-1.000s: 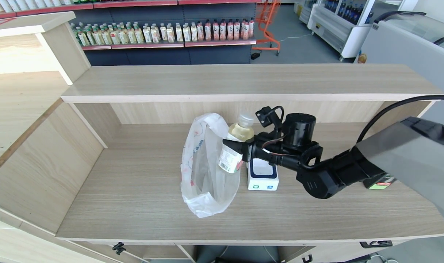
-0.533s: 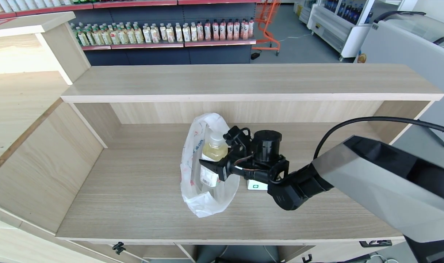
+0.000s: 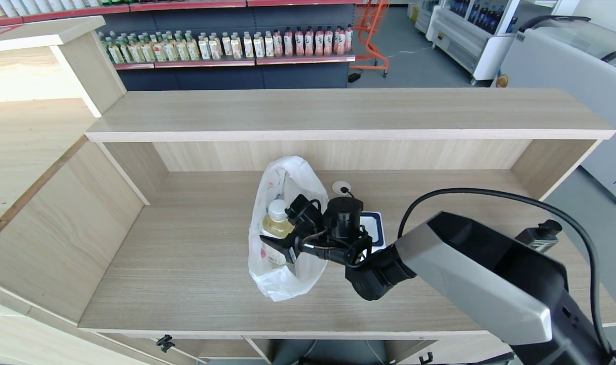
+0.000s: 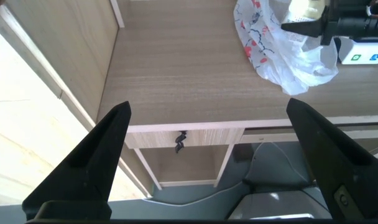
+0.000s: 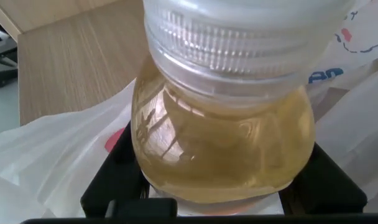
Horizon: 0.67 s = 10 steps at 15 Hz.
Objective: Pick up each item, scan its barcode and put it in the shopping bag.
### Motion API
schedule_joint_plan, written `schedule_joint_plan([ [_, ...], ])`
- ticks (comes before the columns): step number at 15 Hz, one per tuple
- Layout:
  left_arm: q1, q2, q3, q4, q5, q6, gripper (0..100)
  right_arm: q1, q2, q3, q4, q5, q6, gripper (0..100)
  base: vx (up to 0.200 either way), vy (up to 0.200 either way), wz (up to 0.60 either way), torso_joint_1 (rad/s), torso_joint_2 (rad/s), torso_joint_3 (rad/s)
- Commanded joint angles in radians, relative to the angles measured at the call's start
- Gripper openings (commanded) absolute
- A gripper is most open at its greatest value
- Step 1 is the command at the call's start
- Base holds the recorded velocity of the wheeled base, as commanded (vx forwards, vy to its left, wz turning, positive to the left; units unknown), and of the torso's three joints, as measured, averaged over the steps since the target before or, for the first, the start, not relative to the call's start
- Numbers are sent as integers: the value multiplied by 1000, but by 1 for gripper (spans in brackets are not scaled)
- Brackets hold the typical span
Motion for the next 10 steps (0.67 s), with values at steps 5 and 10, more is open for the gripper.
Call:
schedule_joint_plan([
  [5, 0, 0, 1, 0, 0, 0, 100, -5, -3, 8, -5, 1, 25, 100, 0, 0, 0, 0, 0, 0],
  [10, 0, 0, 0, 0, 0, 0, 100, -72, -247, 169, 0, 1, 348, 100, 0, 0, 0, 0, 0, 0],
])
